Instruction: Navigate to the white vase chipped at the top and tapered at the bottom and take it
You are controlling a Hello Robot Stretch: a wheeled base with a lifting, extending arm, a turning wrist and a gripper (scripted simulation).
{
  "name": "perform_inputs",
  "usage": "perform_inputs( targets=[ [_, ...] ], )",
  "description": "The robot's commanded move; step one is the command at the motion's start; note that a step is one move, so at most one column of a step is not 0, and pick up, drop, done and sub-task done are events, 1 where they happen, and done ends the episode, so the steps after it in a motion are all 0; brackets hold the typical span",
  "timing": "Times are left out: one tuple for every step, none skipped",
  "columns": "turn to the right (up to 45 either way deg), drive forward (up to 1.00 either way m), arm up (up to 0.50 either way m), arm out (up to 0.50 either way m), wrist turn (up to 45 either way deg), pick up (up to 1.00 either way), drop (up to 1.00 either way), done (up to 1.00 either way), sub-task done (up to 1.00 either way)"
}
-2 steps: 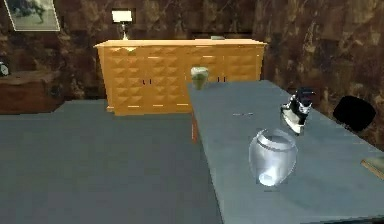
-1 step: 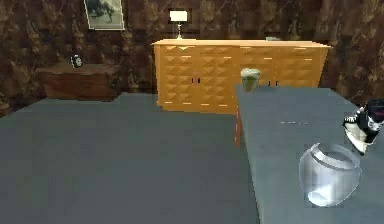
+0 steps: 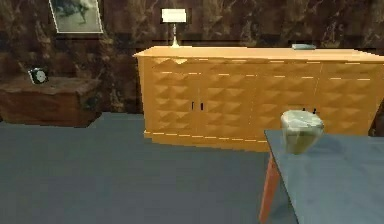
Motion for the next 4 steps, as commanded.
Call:
perform_inputs(
  targets=[
    [-9.0, 0.0, 0.0, 0.0, 0.0, 0.0, 0.0, 0.0, 0.0],
    [0.0, 0.25, 0.0, 0.0, 0.0, 0.0, 0.0, 0.0, 0.0],
    [-36.0, 0.0, 0.0, 0.0, 0.0, 0.0, 0.0, 0.0, 0.0],
    [0.0, 0.0, 0.5, 0.0, 0.0, 0.0, 0.0, 0.0, 0.0]
  ],
)
